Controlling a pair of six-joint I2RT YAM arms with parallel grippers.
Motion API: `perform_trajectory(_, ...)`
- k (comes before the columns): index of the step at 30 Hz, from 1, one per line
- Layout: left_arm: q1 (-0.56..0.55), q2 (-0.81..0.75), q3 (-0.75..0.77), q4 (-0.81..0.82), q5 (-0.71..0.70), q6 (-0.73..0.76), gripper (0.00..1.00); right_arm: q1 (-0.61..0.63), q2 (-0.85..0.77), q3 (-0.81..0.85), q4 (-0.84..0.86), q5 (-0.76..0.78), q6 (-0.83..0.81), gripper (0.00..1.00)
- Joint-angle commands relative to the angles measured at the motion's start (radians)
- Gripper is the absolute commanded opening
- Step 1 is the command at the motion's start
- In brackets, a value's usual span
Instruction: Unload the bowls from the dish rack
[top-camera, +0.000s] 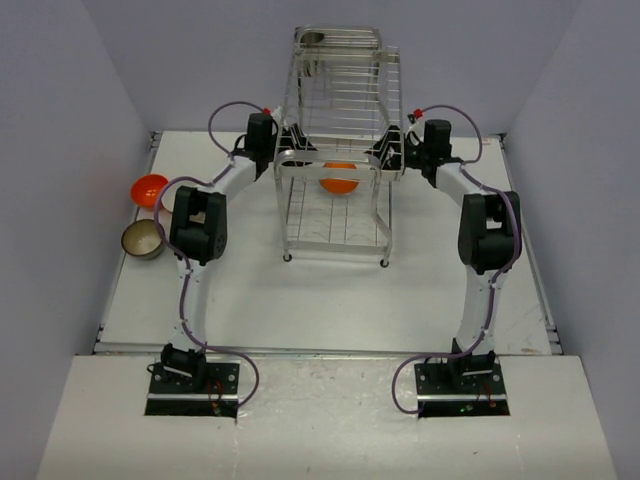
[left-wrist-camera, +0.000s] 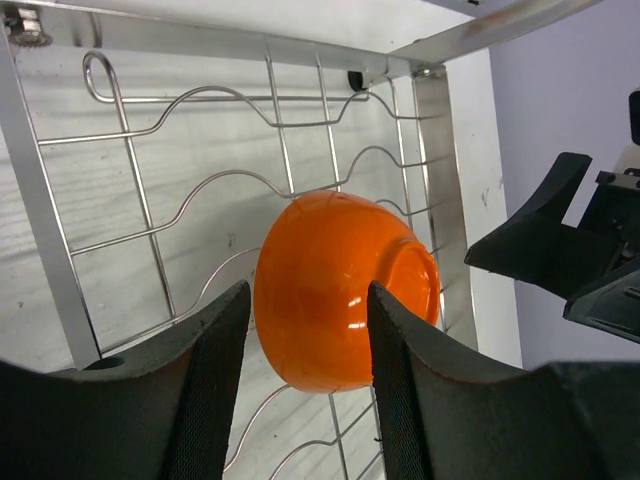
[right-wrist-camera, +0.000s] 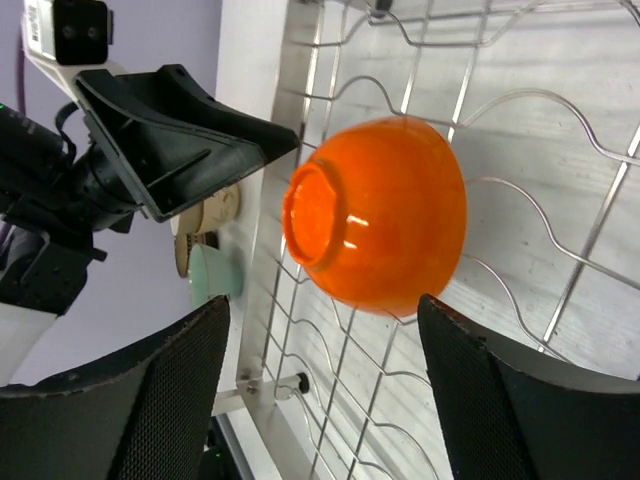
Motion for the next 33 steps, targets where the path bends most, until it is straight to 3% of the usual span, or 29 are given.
perform_trajectory(1, -0.002, -0.050, 0.023, -0.063, -0.016, 0.048, 0.51, 0.001, -0.021, -0.048, 0.024, -0.012, -0.008, 0.77)
perform_trajectory(3, -0.005, -0.045, 0.027, -0.068, -0.011, 0.051, 0.51, 0.004, -0.019, -0.058, 0.020, -0.011, -0.003, 0.82)
perform_trajectory(11, -0.019, -0.021, 0.055, -0.071, 0.007, 0.045, 0.51, 0.027, 0.024, -0.022, 0.000, 0.000, -0.008, 0.86)
perform_trajectory(12, -0.020, -0.019, 0.058, -0.069, 0.007, 0.045, 0.51, 0.029, 0.034, -0.015, -0.008, 0.012, -0.011, 0.94)
perform_trajectory(14, -0.025, -0.010, 0.069, -0.069, 0.010, 0.043, 0.51, 0.036, 0.050, 0.004, -0.016, 0.012, -0.012, 0.98)
perform_trajectory(23, -0.040, 0.013, 0.107, -0.096, 0.012, 0.042, 0.51, 0.072, 0.091, 0.060, -0.100, 0.107, -0.020, 0.99)
perform_trajectory(33, -0.043, 0.004, 0.100, -0.102, 0.005, 0.049, 0.51, 0.118, 0.039, 0.008, -0.143, 0.279, -0.048, 0.99)
